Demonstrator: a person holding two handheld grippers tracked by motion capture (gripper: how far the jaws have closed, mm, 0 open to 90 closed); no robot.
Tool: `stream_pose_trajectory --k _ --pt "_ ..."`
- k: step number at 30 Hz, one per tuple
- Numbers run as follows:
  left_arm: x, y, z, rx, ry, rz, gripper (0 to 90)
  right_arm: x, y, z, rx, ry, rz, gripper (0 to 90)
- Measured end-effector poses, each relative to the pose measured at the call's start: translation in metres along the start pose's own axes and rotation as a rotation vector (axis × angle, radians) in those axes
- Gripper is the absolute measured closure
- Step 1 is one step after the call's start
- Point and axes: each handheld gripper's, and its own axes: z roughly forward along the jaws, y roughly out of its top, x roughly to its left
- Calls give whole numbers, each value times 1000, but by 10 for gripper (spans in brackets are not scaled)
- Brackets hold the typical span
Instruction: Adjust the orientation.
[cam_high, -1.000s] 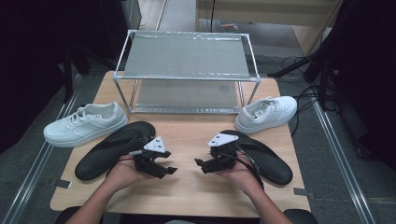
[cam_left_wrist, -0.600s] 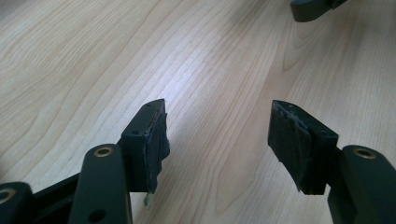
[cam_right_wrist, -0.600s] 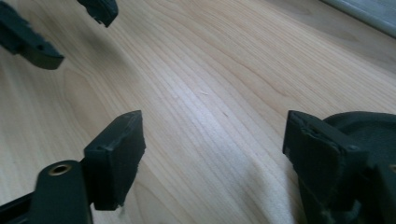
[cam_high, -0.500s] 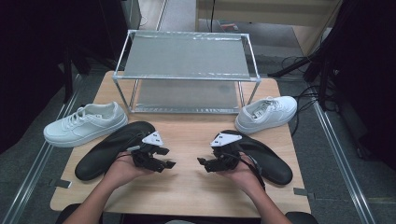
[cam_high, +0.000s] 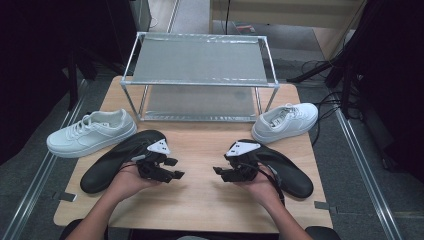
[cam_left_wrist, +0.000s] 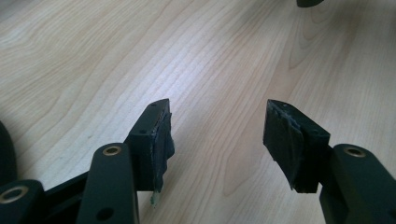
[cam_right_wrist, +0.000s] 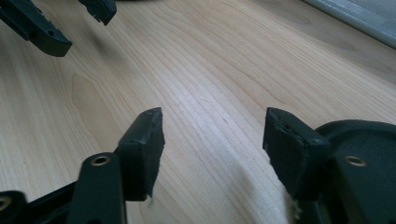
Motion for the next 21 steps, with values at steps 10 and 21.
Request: stream_pose_trajectory --k 10,21 --pt "6 -3 -3 22 16 -24 428 -1 0 -1 0 -22 15 465" --pt "7 -9 -12 6 37 -37 414 -3 2 1 -44 10 -23 480"
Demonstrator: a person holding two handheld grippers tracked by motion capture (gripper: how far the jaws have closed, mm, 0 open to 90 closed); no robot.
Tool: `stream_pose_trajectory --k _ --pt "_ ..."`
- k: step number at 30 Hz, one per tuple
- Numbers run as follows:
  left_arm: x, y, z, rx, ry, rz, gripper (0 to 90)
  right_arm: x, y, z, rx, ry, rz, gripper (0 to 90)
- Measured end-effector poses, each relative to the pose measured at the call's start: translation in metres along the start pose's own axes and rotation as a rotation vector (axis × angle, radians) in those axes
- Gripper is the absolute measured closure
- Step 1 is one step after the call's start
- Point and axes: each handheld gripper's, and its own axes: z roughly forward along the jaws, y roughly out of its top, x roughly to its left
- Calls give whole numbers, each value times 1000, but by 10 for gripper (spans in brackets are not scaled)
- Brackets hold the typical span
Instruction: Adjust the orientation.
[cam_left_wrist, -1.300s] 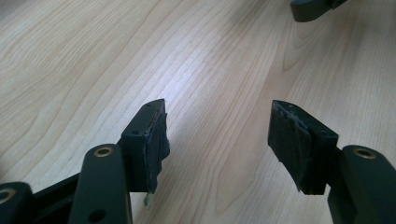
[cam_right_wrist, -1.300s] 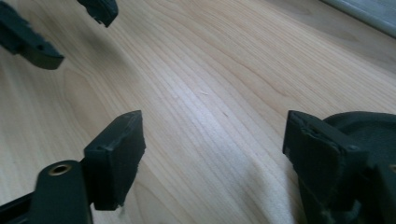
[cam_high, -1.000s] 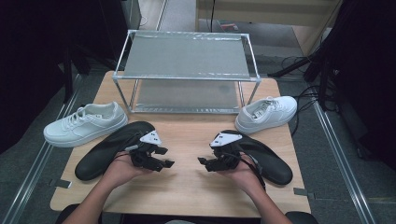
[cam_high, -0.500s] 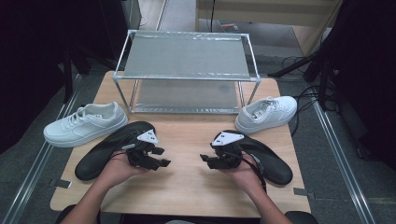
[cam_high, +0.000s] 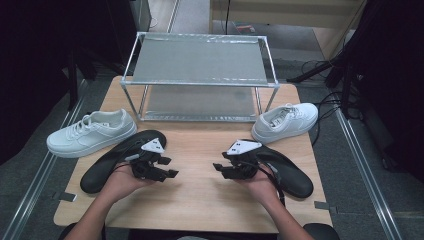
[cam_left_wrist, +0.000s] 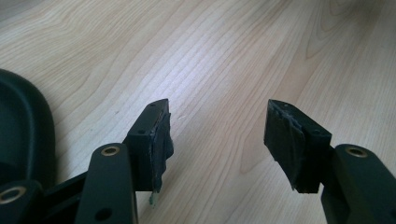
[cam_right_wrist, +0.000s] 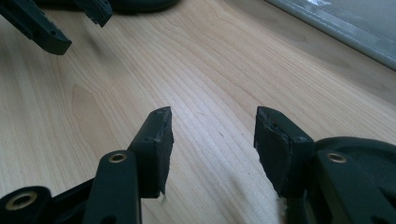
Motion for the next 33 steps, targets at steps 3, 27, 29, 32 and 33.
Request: stream_pose_trajectory --k 3,27,29,32,33 --pt "0 -2 -2 -3 8 -4 412 1 2 0 -4 -10 -16 474" --pt "8 -19 -18 -21 67 -64 403 2 13 9 -8 37 -16 456" --pt "9 -21 -21 -33 78 -75 405 2 14 11 -6 40 -15 454" --pt "11 -24 -26 -39 90 -81 406 2 15 12 -4 45 -15 451" --pt "11 -25 -26 -41 91 -89 406 2 16 13 -4 47 -16 451"
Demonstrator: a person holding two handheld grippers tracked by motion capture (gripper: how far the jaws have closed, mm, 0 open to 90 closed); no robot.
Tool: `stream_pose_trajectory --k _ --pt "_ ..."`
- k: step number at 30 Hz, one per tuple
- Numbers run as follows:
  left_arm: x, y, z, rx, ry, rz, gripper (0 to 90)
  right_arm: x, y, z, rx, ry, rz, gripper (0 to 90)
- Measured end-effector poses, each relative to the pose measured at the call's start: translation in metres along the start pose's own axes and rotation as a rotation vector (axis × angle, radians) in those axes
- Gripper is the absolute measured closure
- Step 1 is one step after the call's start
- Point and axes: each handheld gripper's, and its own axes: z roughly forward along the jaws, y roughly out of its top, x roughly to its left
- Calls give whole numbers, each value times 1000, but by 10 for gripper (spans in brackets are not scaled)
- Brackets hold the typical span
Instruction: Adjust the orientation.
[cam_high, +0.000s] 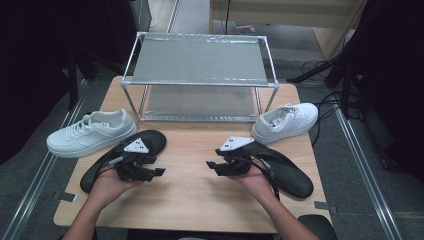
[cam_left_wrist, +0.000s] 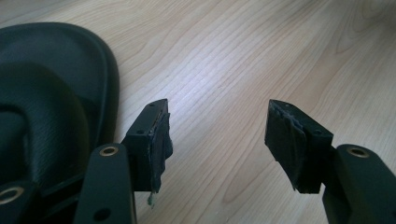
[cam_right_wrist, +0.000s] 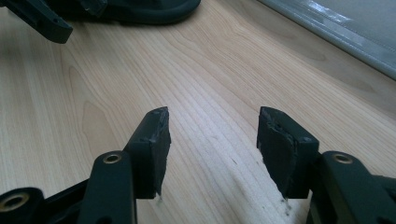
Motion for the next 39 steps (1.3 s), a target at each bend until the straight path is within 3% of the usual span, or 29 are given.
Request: stream_pose_trajectory --k 15,28,39 --pt "14 -15 -16 -27 54 -60 410 3 6 9 17 27 -17 450" --pt "17 -24 -33 -68 71 -74 411 5 10 16 29 50 -33 448" --pt "21 -38 -53 -108 86 -115 417 8 15 23 38 75 -49 448"
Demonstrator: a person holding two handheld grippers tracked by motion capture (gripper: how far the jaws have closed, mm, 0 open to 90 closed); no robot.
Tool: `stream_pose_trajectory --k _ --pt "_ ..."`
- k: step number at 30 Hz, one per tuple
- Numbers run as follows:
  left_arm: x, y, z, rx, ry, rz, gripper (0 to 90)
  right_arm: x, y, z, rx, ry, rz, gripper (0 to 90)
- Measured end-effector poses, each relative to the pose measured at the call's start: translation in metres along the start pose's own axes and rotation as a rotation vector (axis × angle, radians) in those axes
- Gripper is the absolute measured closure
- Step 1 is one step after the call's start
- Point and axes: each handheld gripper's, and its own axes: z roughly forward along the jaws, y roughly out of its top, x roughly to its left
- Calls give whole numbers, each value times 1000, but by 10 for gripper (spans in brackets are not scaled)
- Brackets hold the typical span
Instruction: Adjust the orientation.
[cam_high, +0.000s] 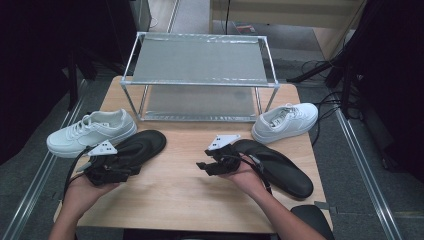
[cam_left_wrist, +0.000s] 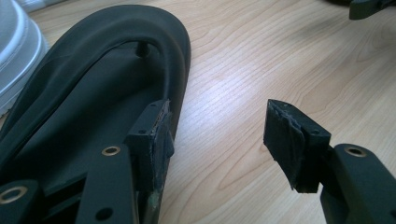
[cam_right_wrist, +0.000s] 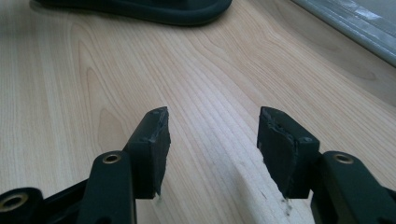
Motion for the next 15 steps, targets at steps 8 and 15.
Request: stream_pose_trajectory --k 8,15 --pt "8 -8 -11 -22 32 -35 426 2 4 5 12 17 -9 448" --pt "14 -11 -6 2 47 -36 447 5 4 6 18 24 -18 449"
